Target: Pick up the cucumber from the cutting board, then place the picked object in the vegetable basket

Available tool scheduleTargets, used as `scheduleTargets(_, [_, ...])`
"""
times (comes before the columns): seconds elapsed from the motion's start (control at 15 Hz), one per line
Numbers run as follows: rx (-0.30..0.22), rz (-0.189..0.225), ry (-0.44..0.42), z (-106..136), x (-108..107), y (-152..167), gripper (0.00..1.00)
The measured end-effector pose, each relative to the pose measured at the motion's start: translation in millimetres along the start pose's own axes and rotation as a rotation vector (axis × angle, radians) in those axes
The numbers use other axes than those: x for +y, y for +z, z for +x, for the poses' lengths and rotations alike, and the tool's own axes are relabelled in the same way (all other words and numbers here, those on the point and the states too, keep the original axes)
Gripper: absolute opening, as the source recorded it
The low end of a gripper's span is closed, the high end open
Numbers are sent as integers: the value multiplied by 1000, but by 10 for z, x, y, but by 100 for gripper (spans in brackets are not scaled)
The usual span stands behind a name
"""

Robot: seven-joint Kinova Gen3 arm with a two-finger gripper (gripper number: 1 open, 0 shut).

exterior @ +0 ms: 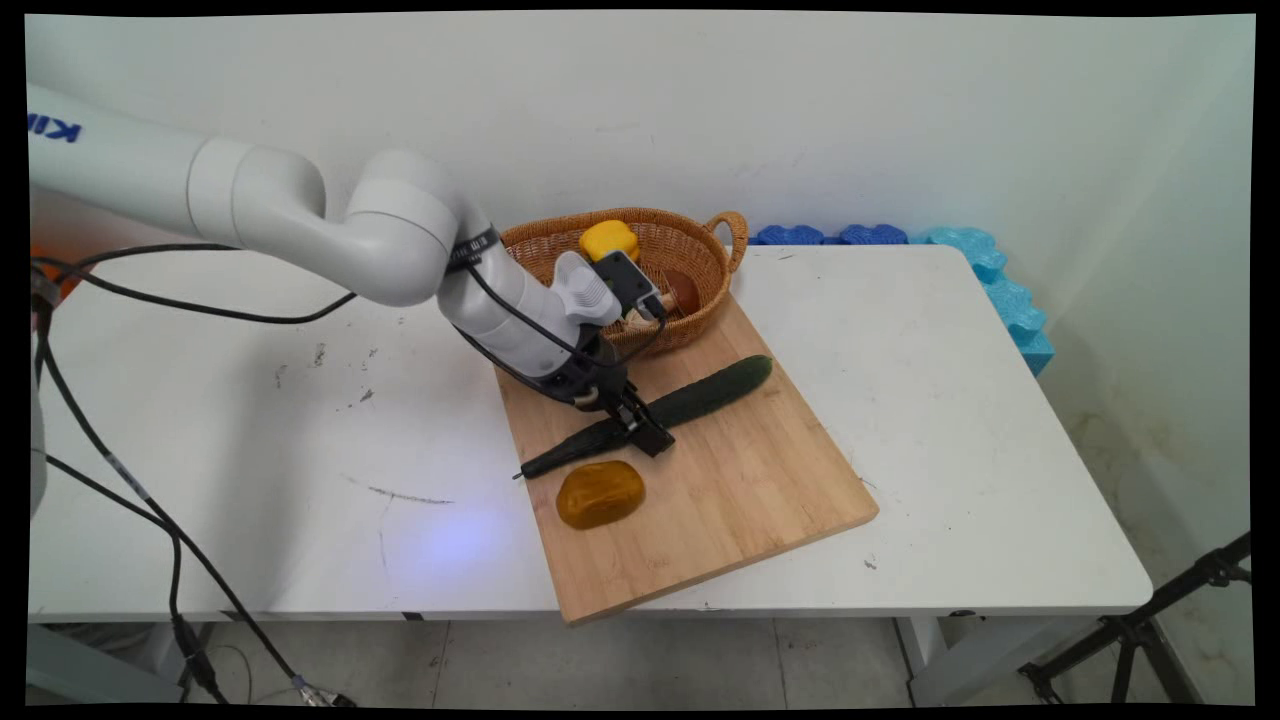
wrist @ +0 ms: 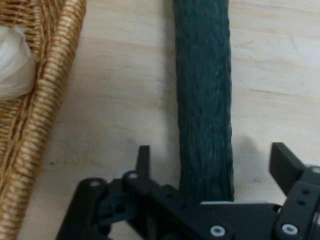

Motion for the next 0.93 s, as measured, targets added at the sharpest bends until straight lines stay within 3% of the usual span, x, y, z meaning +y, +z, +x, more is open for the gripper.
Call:
scheduleTargets(0.07, [0, -1, 0, -11, 6, 34, 0])
scheduleTargets(0.53, [8, -20, 11, -42, -6, 104, 0])
scheduleTargets(0.93, [57, -49, 44, 121, 30, -256, 0])
